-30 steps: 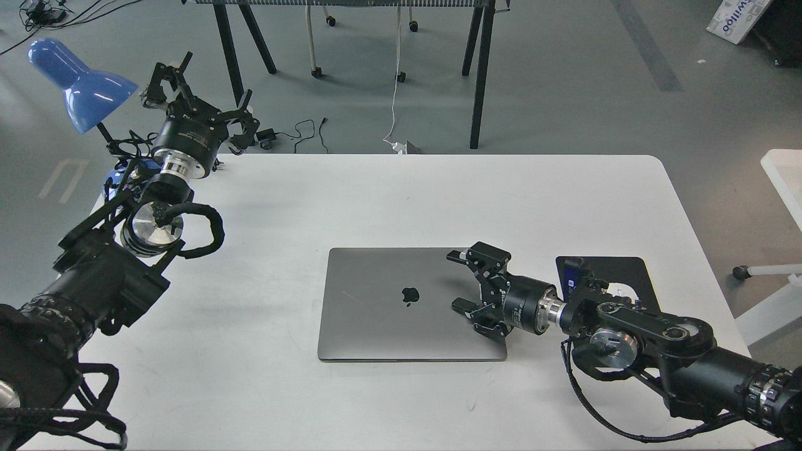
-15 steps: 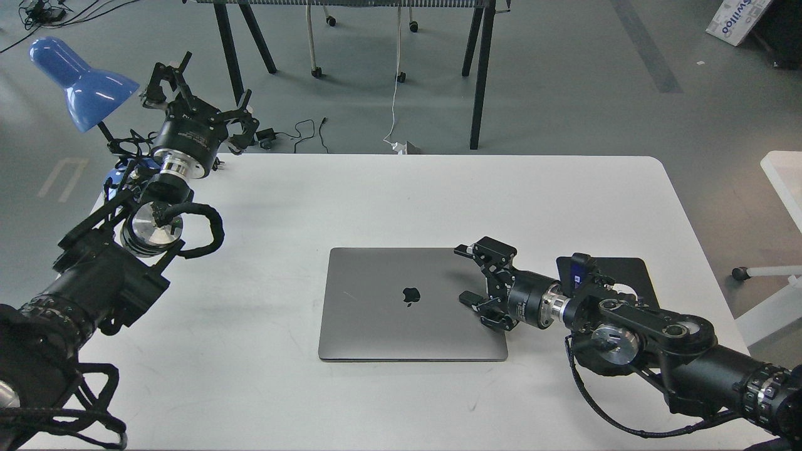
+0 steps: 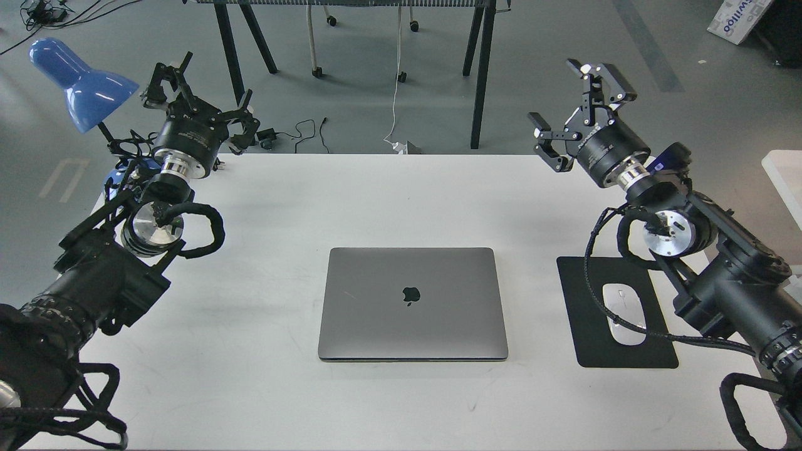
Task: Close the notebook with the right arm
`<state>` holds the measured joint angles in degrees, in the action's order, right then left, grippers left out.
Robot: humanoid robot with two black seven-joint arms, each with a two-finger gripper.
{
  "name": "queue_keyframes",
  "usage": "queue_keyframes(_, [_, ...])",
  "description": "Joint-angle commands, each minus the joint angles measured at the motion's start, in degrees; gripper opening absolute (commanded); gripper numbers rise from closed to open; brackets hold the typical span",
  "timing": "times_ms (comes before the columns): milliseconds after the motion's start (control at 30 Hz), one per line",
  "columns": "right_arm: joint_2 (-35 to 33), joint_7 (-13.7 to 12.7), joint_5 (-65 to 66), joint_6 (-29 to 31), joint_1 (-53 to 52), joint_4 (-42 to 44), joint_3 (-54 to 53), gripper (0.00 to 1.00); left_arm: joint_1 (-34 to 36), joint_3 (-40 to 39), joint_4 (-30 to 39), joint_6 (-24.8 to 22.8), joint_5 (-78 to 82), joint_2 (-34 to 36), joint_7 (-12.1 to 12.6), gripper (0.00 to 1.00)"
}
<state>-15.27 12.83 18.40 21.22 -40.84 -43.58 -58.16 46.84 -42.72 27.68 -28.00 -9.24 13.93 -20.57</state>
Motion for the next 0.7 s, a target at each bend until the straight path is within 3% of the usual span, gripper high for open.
queue_keyframes(0, [0.1,-0.3,-5.8,0.0,-0.2,4.0,-2.4,1.00,0.0,0.0,0.0,0.0,0.0,0.1,0.0,1.00])
queue_keyframes(200, [-0.1,-4.6,-16.2,1.1,-1.0,11.0,-2.8,1.00,0.0,0.1,0.0,0.0,0.0,0.0,0.0,1.00])
queue_keyframes(667, [0.2,-4.4,-17.1,2.0,-2.5,11.9,-2.7,1.00,0.0,0.1,0.0,0.0,0.0,0.1,0.0,1.00])
